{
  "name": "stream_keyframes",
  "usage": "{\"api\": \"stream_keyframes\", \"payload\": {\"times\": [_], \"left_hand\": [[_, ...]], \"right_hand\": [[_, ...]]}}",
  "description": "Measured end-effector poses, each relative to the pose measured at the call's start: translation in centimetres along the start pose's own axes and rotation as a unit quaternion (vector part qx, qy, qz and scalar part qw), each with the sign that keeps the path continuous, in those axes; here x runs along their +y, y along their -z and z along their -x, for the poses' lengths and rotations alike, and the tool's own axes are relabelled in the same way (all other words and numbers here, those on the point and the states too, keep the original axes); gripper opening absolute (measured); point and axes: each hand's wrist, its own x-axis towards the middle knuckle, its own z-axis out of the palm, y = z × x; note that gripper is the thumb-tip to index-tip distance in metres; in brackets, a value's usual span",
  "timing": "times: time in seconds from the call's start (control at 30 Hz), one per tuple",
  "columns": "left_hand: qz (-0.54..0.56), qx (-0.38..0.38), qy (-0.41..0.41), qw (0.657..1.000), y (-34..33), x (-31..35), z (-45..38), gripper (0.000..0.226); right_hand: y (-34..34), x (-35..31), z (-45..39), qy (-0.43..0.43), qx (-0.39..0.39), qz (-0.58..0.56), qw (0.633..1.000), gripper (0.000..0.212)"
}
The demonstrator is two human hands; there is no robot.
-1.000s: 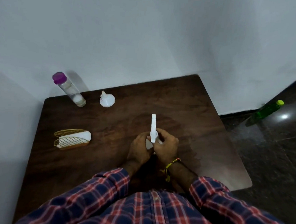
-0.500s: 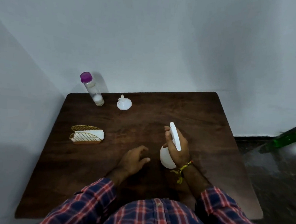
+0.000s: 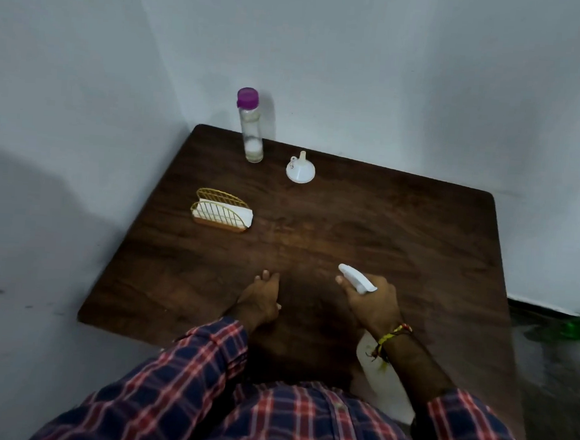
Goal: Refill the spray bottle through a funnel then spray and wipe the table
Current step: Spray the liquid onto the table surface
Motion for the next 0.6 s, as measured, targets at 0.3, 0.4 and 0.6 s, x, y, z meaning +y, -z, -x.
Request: {"api": "stream_keyframes", "payload": {"times": [0.3,0.4,0.6], "left_hand": [[-0.008,-0.001,0.007,1.0,0.4,-0.3,-0.3,0.082],[-0.022,-0.016,0.011,1.0,0.0,0.0,0.0,0.084],[-0.019,-0.023,0.023,0.999,1.7,1.0,-0.1,0.07]], "right_hand": [[-0.4,-1.4,2.7,0.048,-0.108,0.175,0.978,0.044],[-0.1,-1.0,3.3,0.021,-0.114,0.212,0.971,0.04],[1.0,-2.7,-0.2,0.005,-0.051,0.158,0.986,0.066]]}}
